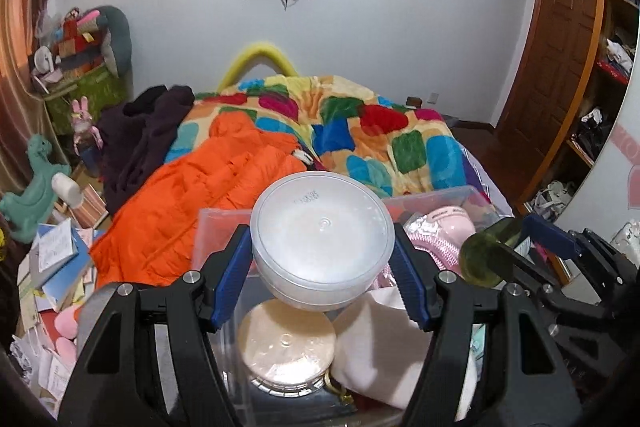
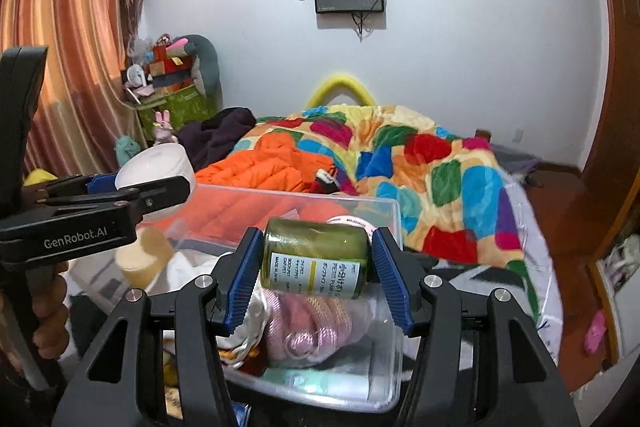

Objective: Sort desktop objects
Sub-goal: 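Carry the white container and green bottle over the clear bin and lower them in, then open both tools and withdraw them from the bin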

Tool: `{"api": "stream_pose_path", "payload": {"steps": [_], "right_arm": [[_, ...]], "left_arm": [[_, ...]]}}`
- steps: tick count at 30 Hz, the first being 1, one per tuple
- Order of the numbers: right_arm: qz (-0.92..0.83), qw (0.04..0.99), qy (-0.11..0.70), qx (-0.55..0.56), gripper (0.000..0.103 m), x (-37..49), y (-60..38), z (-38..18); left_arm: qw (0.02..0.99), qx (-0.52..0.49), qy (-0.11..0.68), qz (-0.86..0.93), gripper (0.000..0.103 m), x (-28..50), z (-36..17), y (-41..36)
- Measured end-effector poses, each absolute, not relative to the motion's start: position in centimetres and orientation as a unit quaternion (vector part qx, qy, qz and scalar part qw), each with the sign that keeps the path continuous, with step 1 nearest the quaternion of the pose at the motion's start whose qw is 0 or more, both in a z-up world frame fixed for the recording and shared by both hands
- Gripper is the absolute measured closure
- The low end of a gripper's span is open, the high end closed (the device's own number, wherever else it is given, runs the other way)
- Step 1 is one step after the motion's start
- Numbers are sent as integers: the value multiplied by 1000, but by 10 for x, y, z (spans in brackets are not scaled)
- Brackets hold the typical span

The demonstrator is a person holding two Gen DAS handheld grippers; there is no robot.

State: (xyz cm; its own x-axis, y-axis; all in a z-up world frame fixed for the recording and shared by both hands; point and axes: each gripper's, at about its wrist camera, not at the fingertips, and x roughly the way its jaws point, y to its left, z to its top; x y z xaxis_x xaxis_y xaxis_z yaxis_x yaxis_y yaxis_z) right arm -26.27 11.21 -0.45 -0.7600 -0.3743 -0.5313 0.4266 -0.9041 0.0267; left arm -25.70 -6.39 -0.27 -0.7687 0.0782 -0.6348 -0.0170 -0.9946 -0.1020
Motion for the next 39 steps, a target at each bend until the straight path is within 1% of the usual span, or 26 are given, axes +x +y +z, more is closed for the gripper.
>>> {"api": "stream_pose_path", "payload": {"steps": [4, 8, 9, 10, 11, 12, 13, 16, 25, 29, 39], "right_arm": [[-938, 213, 77, 261, 51, -256, 100, -10], [-943, 200, 105, 245, 49, -246, 95, -13], [-943, 201, 105, 245, 47, -244, 95, -13], [-940, 207, 103, 250, 36, -243, 95, -13], [-938, 210, 100, 258, 32, -244, 96, -13], [-936, 214, 98, 261, 30, -243, 96, -13], [-935, 218, 96, 262, 30, -243, 97, -11], [-938, 214, 95, 255, 30, -239, 102, -6], [-937, 217, 68, 266, 24, -223, 126, 4], [-938, 207, 69, 271, 24, -213, 135, 3], [-938, 180, 56, 289, 23, -193, 157, -7]], "left_arm": [[41, -361, -25, 931, 37, -262, -17, -50], [40, -360, -12, 932, 37, -259, -23, -45], [38, -358, -11, 933, 37, -258, -23, -45], [37, -355, -12, 934, 36, -256, -21, -45], [36, -354, -14, 935, 32, -255, -20, -46], [37, -352, -17, 935, 28, -254, -19, -47], [40, -346, -21, 937, 24, -252, -17, -48], [30, -331, -16, 943, 24, -242, -11, -48], [22, -303, 14, 953, 12, -208, -2, -37], [17, -299, 17, 954, 10, -191, 0, -38], [10, -303, 5, 953, 9, -156, -1, -52]]}}
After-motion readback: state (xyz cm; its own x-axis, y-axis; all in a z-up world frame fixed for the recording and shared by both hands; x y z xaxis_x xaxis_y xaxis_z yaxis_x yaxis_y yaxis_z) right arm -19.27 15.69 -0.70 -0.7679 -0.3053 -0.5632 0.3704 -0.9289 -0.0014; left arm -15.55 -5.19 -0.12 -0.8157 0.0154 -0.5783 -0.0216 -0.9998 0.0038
